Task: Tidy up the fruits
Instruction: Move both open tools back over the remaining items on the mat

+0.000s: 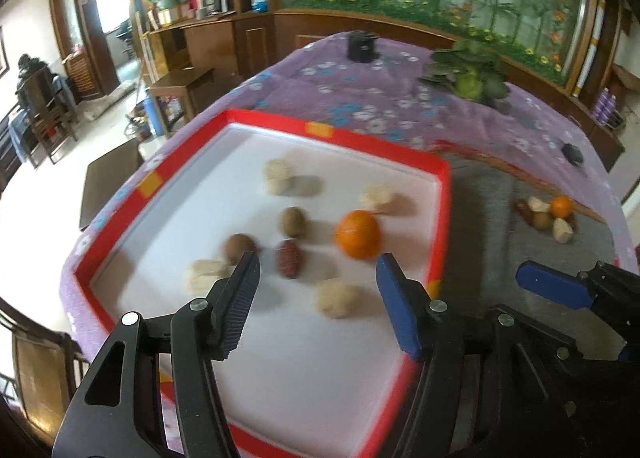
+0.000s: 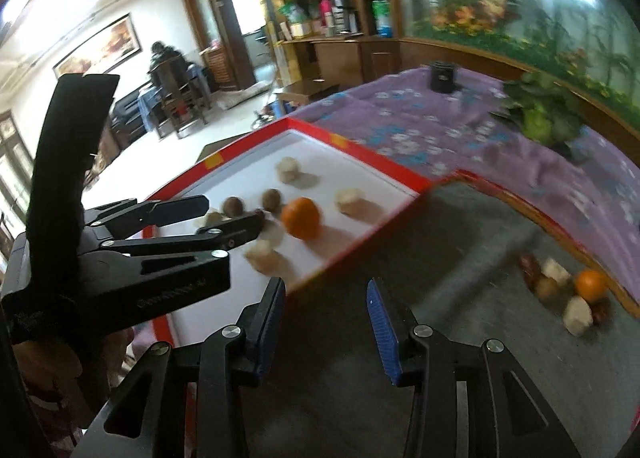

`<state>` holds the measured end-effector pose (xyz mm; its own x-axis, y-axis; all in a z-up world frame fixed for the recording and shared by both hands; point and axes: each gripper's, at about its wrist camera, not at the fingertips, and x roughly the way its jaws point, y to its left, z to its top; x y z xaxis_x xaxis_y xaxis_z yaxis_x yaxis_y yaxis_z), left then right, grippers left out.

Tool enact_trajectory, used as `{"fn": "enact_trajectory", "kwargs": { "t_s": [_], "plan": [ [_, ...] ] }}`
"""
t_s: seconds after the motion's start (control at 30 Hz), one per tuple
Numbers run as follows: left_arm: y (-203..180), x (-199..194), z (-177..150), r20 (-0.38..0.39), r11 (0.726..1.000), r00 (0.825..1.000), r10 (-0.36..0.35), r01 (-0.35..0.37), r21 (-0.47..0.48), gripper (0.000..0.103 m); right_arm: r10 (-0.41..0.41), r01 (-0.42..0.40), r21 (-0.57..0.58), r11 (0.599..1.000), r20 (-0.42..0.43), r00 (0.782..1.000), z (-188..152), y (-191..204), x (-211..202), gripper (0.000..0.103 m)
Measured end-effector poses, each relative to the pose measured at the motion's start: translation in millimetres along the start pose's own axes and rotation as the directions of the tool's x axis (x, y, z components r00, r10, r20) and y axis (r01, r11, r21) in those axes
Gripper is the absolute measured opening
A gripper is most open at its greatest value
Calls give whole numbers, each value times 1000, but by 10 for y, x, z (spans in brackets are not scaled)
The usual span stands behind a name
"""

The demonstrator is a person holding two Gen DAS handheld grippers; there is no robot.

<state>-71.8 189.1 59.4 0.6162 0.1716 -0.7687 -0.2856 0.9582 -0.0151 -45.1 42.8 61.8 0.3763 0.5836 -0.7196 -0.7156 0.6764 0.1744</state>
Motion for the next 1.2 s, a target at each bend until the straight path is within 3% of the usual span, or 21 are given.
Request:
{"fn": "enact_trajectory", "kwargs": {
  "t_s": [0.57, 0.87, 1.2],
  "plan": [
    [-1176, 46, 42, -52, 978, 991, -127, 134, 161, 61, -152, 147, 180, 973, 20, 988, -516, -1011, -618, 43],
    [-1544, 259, 131, -122, 965, 977, -177, 196, 174, 61, -166, 154, 271, 950, 18, 986, -693, -1461, -725, 44],
    [-1871, 516, 203, -174, 947, 961, -214, 248, 204, 61, -161, 149, 297, 943, 15, 987, -747, -1682, -704, 44]
  ]
}}
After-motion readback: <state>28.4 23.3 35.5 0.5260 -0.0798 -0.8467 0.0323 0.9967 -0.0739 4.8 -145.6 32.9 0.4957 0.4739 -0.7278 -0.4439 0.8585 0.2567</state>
